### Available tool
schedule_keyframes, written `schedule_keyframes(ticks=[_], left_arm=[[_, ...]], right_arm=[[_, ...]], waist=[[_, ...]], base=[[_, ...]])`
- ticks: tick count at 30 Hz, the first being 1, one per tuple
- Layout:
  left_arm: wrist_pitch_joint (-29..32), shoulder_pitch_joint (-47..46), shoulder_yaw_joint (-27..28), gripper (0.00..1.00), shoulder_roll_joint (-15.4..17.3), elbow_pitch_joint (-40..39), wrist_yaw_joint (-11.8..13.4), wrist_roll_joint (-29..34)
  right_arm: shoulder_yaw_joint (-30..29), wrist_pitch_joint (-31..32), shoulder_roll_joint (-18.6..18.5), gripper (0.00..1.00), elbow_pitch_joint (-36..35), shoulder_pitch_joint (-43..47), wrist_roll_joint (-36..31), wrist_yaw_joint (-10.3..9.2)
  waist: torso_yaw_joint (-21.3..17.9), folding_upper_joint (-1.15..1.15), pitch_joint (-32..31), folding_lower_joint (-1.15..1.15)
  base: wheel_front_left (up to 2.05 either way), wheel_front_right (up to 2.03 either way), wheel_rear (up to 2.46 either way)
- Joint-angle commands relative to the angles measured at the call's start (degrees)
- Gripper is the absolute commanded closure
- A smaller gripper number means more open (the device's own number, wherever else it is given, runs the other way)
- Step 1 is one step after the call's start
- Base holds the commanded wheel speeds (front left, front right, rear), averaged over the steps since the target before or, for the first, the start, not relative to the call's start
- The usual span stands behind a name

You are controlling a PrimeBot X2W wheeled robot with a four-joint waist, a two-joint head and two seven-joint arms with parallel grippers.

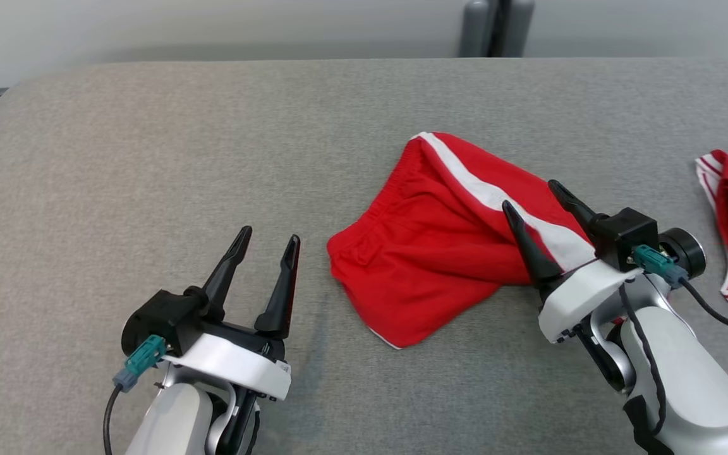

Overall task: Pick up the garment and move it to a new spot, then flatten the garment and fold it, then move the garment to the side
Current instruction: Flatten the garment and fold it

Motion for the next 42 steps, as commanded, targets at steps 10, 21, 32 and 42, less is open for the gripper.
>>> schedule_keyframes(ticks=[10,21,32,42], left_arm=[[-0.2,0.6,-1.0,0.0,0.2,-0.6,0.8,-1.1],[-0.2,0.1,-1.8,0.0,0.2,-1.0,1.1,-2.3],[-0.2,-0.5,-3.8,0.0,0.2,-1.6,1.6,-3.8],[-0.2,-0.5,-4.6,0.0,0.2,-1.9,2.3,-4.4]], right_arm=[[1.2,5.2,-2.6,0.0,12.3,-4.8,-1.4,-0.02],[-0.2,3.6,-5.6,1.0,16.7,-11.6,-3.3,-0.02],[-0.8,-0.9,-9.7,1.0,18.2,-25.6,-7.4,-0.02],[0.7,-3.9,-5.9,0.0,28.6,-28.8,-5.1,-0.03]], waist=[[5.9,0.0,1.7,0.0],[9.5,0.0,2.8,0.0],[13.8,0.0,4.4,0.0],[14.9,0.0,5.1,0.0]], base=[[0.0,0.0,0.0],[0.0,0.0,0.0],[0.0,0.0,0.0],[0.0,0.0,0.0]])
